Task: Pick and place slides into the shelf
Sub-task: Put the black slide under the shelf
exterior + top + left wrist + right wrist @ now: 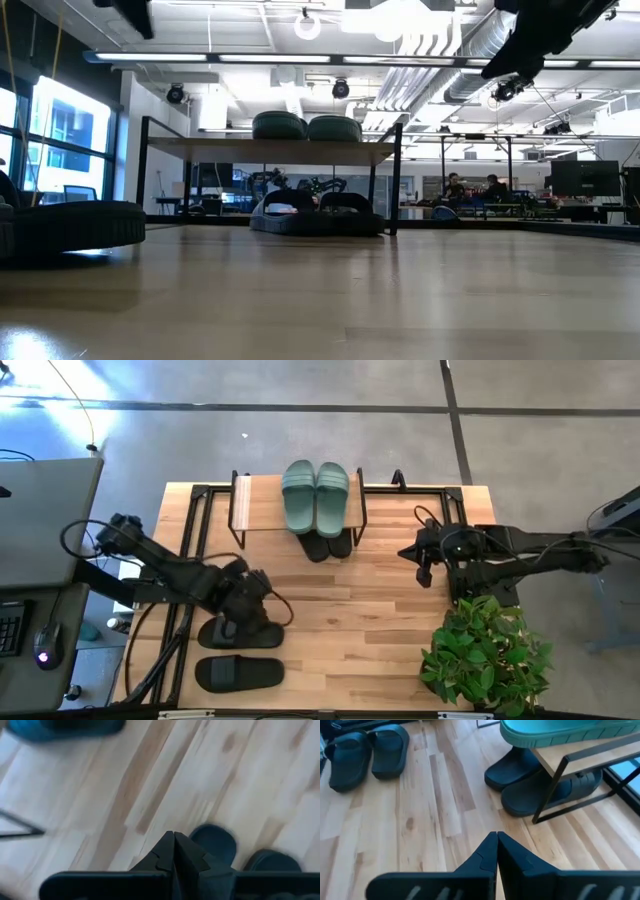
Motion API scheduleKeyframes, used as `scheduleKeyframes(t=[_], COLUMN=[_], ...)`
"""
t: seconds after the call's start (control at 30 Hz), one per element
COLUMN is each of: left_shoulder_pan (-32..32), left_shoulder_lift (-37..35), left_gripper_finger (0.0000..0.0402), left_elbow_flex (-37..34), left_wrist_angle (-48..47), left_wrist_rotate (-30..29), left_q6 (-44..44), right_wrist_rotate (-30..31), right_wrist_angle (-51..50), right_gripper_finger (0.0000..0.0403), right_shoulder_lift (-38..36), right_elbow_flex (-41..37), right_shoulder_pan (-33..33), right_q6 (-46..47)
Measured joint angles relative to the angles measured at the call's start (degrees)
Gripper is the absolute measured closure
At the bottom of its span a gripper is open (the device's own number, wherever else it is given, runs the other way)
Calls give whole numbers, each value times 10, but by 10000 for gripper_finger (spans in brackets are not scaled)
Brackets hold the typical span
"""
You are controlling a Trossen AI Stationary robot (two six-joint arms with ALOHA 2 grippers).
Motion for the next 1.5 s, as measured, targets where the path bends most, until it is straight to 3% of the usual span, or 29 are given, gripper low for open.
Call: scheduleKeyframes(t=[0.33, 0.7, 0.97, 1.33, 1.5], left_shoulder_pan=[-4, -34, -34, -36, -38], left_shoulder_lift=[63, 67, 68, 75, 87], left_gripper_finger=[401, 401, 401, 400, 369], left_elbow_flex=[2, -1, -6, -7, -7], left_wrist_angle=[-101, -177, -171, -135, -129], left_wrist_rotate=[97, 162, 245, 279, 310], left_q6=[-101, -261, -319, -340, -394], right_wrist_rotate=[-99, -160, -187, -194, -196], right_wrist_angle=[22, 66, 102, 110, 113], right_gripper_finger=[402, 402, 402, 402, 402], right_shoulder_lift=[22, 83, 138, 160, 160], right_elbow_flex=[0, 0, 0, 0, 0], right_shoulder_pan=[-97, -199, -237, -256, -256], right_q6=[-21, -70, -88, -118, -134])
